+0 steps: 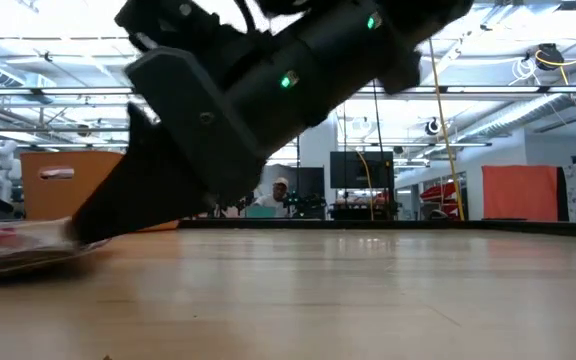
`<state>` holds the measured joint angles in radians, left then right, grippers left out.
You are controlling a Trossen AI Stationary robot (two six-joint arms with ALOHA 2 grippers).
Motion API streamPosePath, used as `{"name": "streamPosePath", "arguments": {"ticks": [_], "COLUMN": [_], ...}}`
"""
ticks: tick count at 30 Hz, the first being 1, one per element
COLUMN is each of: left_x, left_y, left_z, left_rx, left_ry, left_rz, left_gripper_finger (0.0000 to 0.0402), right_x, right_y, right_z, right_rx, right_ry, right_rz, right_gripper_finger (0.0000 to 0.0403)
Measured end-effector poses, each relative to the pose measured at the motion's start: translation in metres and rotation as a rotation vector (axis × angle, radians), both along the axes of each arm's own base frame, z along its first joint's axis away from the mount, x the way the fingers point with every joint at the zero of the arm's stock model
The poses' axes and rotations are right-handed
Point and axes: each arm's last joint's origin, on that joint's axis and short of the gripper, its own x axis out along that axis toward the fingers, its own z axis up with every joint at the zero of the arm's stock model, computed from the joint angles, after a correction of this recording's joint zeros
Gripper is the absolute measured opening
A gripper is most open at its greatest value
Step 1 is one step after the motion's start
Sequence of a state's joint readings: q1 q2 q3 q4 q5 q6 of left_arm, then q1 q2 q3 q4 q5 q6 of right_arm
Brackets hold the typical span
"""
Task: Sort popcorn bags into baskets
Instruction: Put the red popcorn bag into the orange bin
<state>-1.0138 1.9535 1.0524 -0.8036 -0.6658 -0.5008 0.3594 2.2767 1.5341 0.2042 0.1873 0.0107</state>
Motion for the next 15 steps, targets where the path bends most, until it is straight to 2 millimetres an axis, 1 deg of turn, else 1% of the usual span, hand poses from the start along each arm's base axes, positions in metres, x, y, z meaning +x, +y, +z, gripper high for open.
{"name": "streamPosePath", "arguments": {"ticks": [3,6,8,9,11,15], "left_x": [0.003,0.006,0.008,0.008,0.010,0.015], "left_y": [-0.003,-0.007,-0.009,-0.010,-0.012,-0.017], "left_z": [0.003,0.008,0.012,0.014,0.019,0.037], "left_rx": [-0.008,-0.012,-0.008,-0.006,-0.006,-0.023], "left_ry": [-0.026,-0.047,-0.062,-0.071,-0.099,-0.180], "left_rz": [0.000,0.000,0.002,0.000,-0.002,-0.009], "left_gripper_finger": [0.0006,0.0004,0.0004,0.0003,0.0003,0.0002], "right_x": [-0.011,-0.027,-0.039,-0.044,-0.056,-0.085], "right_y": [0.006,0.016,0.022,0.025,0.029,0.032], "right_z": [0.016,0.044,0.064,0.071,0.078,0.080], "right_rx": [-0.098,-0.235,-0.307,-0.337,-0.380,-0.402], "right_ry": [0.035,0.036,0.031,0.031,0.027,-0.005], "right_rz": [-0.035,-0.066,-0.055,-0.049,-0.029,0.018], "right_gripper_finger": [0.0180,0.0180,0.0180,0.0180,0.0180,0.0180]}}
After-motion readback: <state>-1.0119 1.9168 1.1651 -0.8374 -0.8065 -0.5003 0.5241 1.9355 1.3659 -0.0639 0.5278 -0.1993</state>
